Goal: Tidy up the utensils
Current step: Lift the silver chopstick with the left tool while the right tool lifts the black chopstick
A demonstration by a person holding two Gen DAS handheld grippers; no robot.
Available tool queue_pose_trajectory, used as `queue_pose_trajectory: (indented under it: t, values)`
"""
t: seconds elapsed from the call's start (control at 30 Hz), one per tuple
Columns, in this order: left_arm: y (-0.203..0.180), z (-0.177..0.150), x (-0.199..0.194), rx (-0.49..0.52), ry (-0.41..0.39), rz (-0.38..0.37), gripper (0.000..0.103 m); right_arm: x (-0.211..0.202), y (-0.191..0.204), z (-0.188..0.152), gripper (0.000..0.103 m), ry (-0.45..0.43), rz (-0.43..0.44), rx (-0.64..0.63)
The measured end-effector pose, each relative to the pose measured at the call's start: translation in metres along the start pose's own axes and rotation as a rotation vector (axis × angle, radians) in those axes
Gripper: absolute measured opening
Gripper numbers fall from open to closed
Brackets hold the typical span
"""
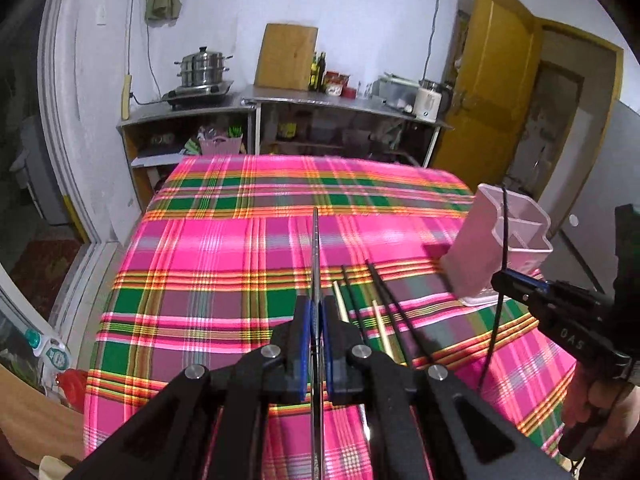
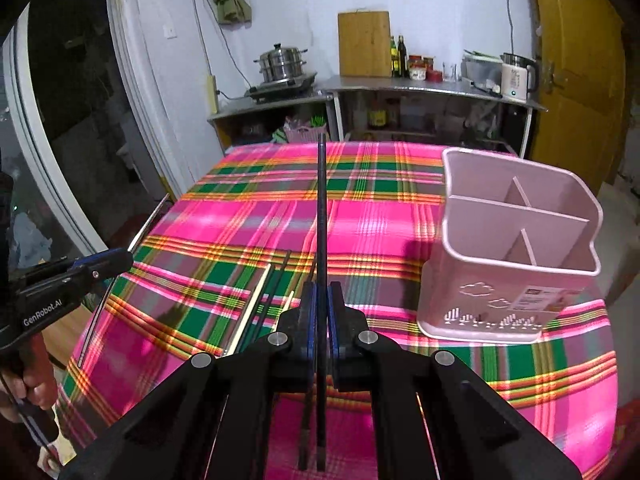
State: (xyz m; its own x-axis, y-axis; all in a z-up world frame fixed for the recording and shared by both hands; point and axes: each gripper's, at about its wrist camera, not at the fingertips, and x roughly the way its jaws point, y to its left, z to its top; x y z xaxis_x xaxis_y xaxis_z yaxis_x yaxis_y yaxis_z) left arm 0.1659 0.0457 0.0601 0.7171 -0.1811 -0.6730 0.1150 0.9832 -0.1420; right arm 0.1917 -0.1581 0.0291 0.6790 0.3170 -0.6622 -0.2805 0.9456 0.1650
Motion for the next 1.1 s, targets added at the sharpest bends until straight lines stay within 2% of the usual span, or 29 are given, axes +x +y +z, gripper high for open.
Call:
queue_pose_trajectory:
  t: [0.23,0.53,0.9,1.1]
  values:
    - [-0.012,0.009,-0.029,-0.007,-0.040,-0.056,0.006,-0.026,-0.001,0.002,0.006,-0.044,0.005,0.012]
    - [-0.020,0.005,-0.033,-0.025,-0.037,-0.107,0.006,-0.034,-0.003,0.001,0.006,-0.053,0.013,0.019]
    - [-0.012,-0.001,-0.030,-0.051,-0.033,-0.131,0.006,-0.034,-0.006,-0.001,0.006,-0.053,0.013,0.020]
    - [-0.010,-0.010,-0.016,-0.055,0.022,-0.108,0.006,-0.034,-0.006,-0.002,0.006,-0.052,0.012,0.017]
